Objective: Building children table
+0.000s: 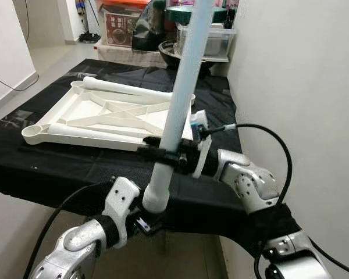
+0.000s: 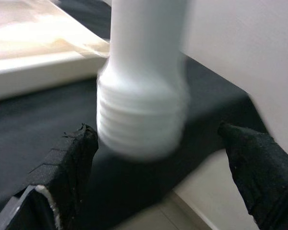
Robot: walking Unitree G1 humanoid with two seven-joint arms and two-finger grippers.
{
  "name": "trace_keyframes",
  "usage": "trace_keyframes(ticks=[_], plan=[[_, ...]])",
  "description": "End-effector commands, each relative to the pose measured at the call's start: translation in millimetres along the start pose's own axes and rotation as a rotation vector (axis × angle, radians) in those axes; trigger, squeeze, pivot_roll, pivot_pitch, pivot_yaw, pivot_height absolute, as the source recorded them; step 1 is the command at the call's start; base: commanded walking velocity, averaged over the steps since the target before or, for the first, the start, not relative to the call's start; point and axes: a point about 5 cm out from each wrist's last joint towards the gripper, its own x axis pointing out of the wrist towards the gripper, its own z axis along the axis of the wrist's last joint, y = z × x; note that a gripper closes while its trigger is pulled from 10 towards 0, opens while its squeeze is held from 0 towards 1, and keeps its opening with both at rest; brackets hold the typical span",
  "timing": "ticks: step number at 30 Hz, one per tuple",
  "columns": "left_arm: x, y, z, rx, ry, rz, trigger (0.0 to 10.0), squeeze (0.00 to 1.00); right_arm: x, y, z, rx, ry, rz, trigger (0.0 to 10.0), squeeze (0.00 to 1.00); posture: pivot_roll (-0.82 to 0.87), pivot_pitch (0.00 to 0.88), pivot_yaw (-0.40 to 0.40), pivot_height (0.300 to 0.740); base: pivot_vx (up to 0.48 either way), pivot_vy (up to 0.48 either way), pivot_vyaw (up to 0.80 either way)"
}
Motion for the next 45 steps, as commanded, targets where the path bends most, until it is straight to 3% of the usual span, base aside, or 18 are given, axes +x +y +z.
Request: trace_keyframes(ticks=[1,3,6,8,15,30,45], plan=[[-0.2,8.0,7,0.029,-0.04,0.108,10.0,0.0,-6.8,-17.9,12,-0.063,-0.08,-0.187,10.0,0.0,0.21,0.043,-0.093,0.74,0.0,0.0,0.0],[0.6,16.4,15,0.029,-0.086,0.221,10.0,0.0,-12.3,-29.8,20,-0.1,-0.15,-0.347,10.0,0.0,0.21,0.043,-0.095,0.74,0.0,0.0,0.0],[0.7,19.2,18,0.028,-0.102,0.256,10.0,0.0,-14.4,-33.2,22,-0.11,-0.173,-0.395,10.0,0.0,0.21,0.043,-0.095,0.74,0.0,0.0,0.0],[1.5,24.4,22,0.032,-0.13,0.336,10.0,0.0,-17.1,-39.0,26,-0.114,-0.21,-0.473,10.0,0.0,0.21,0.043,-0.098,0.74,0.122,0.0,0.0],[3.3,26.7,22,0.069,-0.141,0.392,10.0,0.0,-11.0,-39.9,22,-0.11,-0.236,-0.504,10.0,0.0,0.21,0.047,-0.097,0.74,0.258,0.0,0.0],[2.5,29.5,18,0.063,-0.131,0.427,10.0,0.0,-4.7,-39.2,19,-0.113,-0.251,-0.511,10.0,0.0,0.21,0.045,-0.098,0.74,0.265,0.0,0.0],[4.8,30.9,15,0.037,-0.135,0.454,10.0,0.0,-2.7,-41.9,22,-0.129,-0.263,-0.506,10.0,0.0,0.21,0.028,-0.096,0.74,0.0,0.0,0.0]])
